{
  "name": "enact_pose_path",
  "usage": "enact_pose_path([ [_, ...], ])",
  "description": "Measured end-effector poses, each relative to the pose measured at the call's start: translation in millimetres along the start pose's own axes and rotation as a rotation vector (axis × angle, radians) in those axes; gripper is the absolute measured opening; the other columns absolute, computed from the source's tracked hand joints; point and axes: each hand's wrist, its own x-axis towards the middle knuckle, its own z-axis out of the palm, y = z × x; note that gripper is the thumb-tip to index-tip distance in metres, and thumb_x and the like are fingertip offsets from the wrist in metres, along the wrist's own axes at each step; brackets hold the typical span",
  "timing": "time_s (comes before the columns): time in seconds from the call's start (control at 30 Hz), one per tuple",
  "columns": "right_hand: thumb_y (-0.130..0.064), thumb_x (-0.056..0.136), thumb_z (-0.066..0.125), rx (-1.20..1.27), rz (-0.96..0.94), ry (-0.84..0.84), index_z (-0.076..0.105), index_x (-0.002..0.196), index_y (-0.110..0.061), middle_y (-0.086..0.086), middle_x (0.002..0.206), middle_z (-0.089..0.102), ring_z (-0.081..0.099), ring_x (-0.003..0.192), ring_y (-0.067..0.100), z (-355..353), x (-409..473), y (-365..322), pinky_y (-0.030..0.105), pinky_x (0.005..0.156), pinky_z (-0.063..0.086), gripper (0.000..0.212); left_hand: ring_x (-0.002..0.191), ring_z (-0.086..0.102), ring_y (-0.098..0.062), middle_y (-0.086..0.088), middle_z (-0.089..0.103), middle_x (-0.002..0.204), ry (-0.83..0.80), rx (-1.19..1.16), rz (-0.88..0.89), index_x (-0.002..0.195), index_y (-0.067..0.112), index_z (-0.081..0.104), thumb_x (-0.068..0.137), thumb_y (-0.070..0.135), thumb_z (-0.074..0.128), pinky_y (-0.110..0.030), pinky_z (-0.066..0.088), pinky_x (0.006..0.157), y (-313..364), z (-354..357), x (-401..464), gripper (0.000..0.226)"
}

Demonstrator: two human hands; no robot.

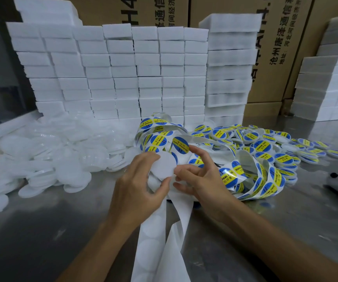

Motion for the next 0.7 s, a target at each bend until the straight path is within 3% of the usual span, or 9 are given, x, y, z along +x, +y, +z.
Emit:
enact_pose_path([
  [0.1, 0.000, 0.084, 0.073, -0.003, -0.024, 0.016, 0.054, 0.118, -0.041, 0.005, 0.085, 0.074, 0.067, 0.073, 0.013, -1, 1, 0, 0.036, 0.077, 0.060, 0.056, 0.088, 0.072, -0.011, 0.002, 0.066, 0.116, 0.006, -0.547, -0.525, 0.112, 0.027, 0.058, 0.077, 0.005, 0.079, -0.021, 0.057, 0.070, 12, 3, 2, 0.046],
  [0.2, -0.001, 0.084, 0.073, -0.011, -0.036, 0.040, 0.056, 0.117, -0.040, 0.006, 0.085, 0.074, 0.068, 0.075, 0.013, -2, 2, 1, 0.035, 0.074, 0.060, 0.054, 0.082, 0.074, -0.022, -0.012, 0.074, 0.099, 0.080, -0.924, -0.884, 0.107, 0.014, 0.063, 0.083, -0.005, 0.069, -0.027, 0.059, 0.065, 10, 3, 8, 0.031],
  [0.33, -0.001, 0.084, 0.073, -0.007, -0.029, 0.063, 0.061, 0.116, -0.033, 0.004, 0.091, 0.071, 0.068, 0.079, 0.015, 1, 2, 1, 0.032, 0.070, 0.059, 0.048, 0.071, 0.073, -0.022, -0.015, 0.075, 0.083, 0.075, -1.087, -1.000, 0.100, 0.004, 0.064, 0.085, -0.008, 0.063, -0.025, 0.058, 0.060, 7, 1, 11, 0.019],
  [0.43, -0.012, 0.085, 0.075, -0.016, -0.061, 0.188, 0.069, 0.105, -0.029, 0.001, 0.106, 0.065, 0.064, 0.079, 0.012, 2, 3, -2, 0.032, 0.068, 0.059, 0.027, 0.075, 0.074, -0.022, -0.015, 0.075, 0.086, 0.107, -1.110, -1.059, 0.098, 0.002, 0.064, 0.082, -0.006, 0.066, -0.025, 0.058, 0.061, 5, 0, 12, 0.017],
  [0.53, -0.016, 0.090, 0.069, -0.059, -0.119, 0.251, 0.072, 0.093, -0.023, -0.009, 0.086, 0.072, 0.064, 0.079, 0.008, -1, 5, -9, 0.033, 0.072, 0.062, 0.007, 0.076, 0.074, -0.022, -0.015, 0.076, 0.086, 0.116, -1.103, -1.089, 0.096, 0.000, 0.065, 0.081, -0.006, 0.068, -0.025, 0.058, 0.062, 0, 0, 11, 0.017],
  [0.7, -0.011, 0.088, 0.071, -0.083, -0.125, 0.171, 0.076, 0.078, -0.022, -0.001, 0.076, 0.074, 0.067, 0.073, 0.006, 1, 2, -11, 0.038, 0.080, 0.060, 0.015, 0.075, 0.074, -0.024, -0.019, 0.075, 0.086, 0.102, -1.138, -1.109, 0.097, -0.004, 0.063, 0.073, -0.005, 0.072, -0.026, 0.059, 0.063, -1, 3, 9, 0.025],
])
